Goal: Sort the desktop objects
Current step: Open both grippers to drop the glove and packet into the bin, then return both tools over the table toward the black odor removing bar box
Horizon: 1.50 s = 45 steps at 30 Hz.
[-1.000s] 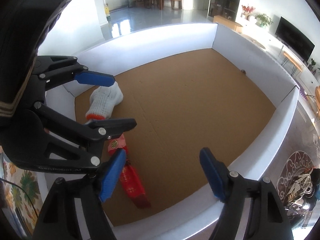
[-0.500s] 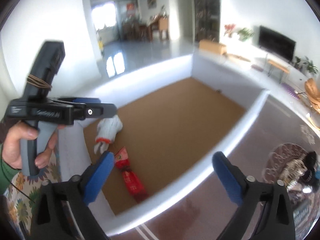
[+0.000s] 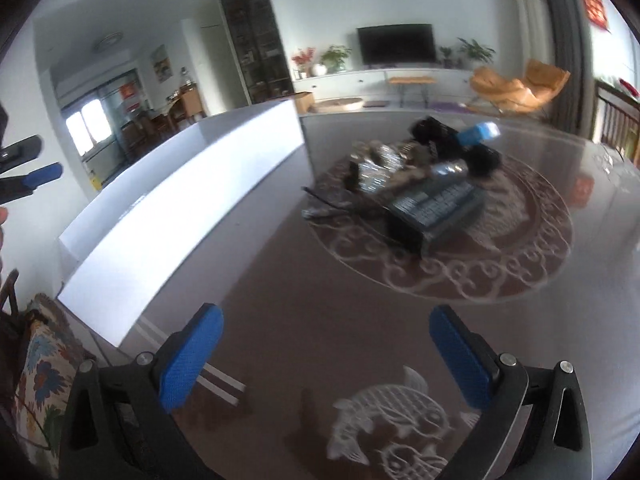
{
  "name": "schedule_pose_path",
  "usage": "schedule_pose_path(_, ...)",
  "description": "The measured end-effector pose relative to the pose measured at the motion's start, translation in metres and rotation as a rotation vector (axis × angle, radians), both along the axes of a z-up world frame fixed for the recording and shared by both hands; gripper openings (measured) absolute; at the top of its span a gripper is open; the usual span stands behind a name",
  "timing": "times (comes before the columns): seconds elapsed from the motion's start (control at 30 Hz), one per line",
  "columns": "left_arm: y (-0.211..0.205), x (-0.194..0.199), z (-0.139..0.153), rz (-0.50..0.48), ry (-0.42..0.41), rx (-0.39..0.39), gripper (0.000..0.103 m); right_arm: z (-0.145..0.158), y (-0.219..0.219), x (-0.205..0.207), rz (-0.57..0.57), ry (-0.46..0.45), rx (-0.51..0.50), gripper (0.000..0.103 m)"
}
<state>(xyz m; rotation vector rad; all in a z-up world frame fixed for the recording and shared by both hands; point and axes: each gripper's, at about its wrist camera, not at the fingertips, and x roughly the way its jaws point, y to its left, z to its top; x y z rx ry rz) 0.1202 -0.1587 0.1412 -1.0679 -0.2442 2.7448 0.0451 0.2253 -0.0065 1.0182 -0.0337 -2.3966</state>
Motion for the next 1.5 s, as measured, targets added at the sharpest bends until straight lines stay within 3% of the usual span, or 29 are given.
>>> schedule_pose_path(0.13, 0.075, -0.012, -0.016, -0.131, -0.073, -0.03, 0.101, -0.014, 0.05, -0.009, -0.125, -0.028, -0.001, 0.103)
schedule_pose_path(0.27, 0.128, -0.026, -0.055, -0.198, -0.149, -0.042, 0.101, -0.017, 0.074, -0.009, -0.196, -0.044, -0.01, 0.103)
schedule_pose_path(0.47, 0.154, -0.064, -0.134, -0.163, -0.279, -0.087, 0.101, -0.021, 0.087, 0.0, -0.239, -0.044, 0.023, 0.103)
schedule_pose_path(0.6, 0.151, -0.09, -0.166, -0.097, -0.304, -0.153, 0.101, -0.018, 0.088, 0.003, -0.264, -0.012, 0.087, 0.103)
schedule_pose_path(0.9, 0.14, -0.121, -0.176, -0.088, -0.278, -0.265, 0.102, -0.034, 0.08, -0.018, -0.29, -0.063, 0.144, 0.103)
schedule_pose_path(1.23, 0.133, -0.124, -0.18, -0.128, -0.244, -0.266, 0.103, -0.044, 0.069, -0.015, -0.3, -0.051, 0.265, 0.103)
schedule_pose_path(1.33, 0.128, -0.116, -0.179, -0.138, -0.261, -0.269, 0.103, -0.045, 0.073, -0.008, -0.321, -0.039, 0.256, 0.103)
schedule_pose_path(1.43, 0.123, -0.101, -0.18, -0.126, -0.237, -0.264, 0.103, -0.041, 0.075, -0.011, -0.345, -0.101, 0.253, 0.103)
schedule_pose_path(1.5, 0.12, -0.093, -0.18, -0.123, -0.209, -0.259, 0.103, -0.033, 0.073, -0.024, -0.33, -0.161, 0.13, 0.103)
